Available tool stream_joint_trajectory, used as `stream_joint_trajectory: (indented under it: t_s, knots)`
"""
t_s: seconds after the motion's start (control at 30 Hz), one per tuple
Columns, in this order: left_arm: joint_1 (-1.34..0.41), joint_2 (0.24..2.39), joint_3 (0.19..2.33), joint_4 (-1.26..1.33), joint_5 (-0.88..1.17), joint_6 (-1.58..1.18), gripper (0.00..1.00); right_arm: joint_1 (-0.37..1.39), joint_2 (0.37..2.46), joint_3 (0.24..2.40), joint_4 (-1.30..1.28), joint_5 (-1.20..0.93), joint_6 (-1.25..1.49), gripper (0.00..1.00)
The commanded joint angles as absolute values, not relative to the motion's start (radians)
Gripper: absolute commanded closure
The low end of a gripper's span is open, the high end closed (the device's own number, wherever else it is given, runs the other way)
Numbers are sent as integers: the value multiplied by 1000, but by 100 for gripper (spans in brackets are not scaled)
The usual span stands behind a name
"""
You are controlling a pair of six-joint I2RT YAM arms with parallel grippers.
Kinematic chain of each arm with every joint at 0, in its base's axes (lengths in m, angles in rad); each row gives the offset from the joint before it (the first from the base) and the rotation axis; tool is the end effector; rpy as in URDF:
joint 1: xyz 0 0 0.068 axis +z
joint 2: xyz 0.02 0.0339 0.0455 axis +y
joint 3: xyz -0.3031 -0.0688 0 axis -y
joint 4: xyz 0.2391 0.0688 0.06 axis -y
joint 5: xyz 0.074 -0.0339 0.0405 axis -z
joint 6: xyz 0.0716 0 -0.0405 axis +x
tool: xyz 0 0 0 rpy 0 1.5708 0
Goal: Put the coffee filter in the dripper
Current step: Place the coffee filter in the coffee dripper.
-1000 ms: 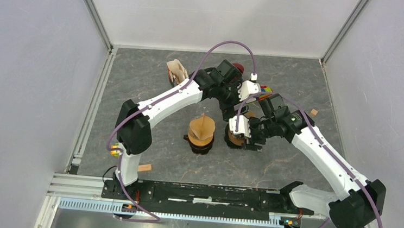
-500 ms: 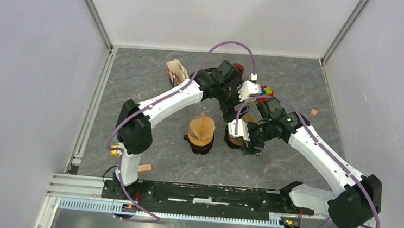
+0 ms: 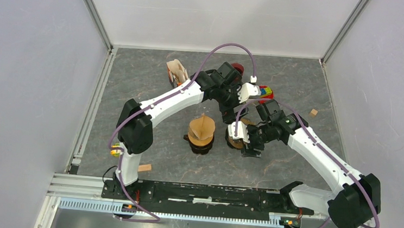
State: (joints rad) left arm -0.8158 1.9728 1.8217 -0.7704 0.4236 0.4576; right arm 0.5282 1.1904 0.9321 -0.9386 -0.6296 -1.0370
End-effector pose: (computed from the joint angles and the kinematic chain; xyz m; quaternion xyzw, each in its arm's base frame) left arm 0.2994 -0.3612 0.3048 0.6048 0.7052 -0.2516 0.2714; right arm 0.1533 0.1383 0.2691 -0.6996 0.6219 0.2500 0.2476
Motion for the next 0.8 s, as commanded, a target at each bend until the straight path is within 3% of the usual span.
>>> stream_joint_trajectory:
  t_s: [0.0,0.77]
  knots:
    - [-821,1982,1820,-751,423,444,0,524,1188,942,-917,-644,-1059,29]
    - [-821,1935,1868,-752,437,452,0,508,1131,1045,-938,-550,-1017,21]
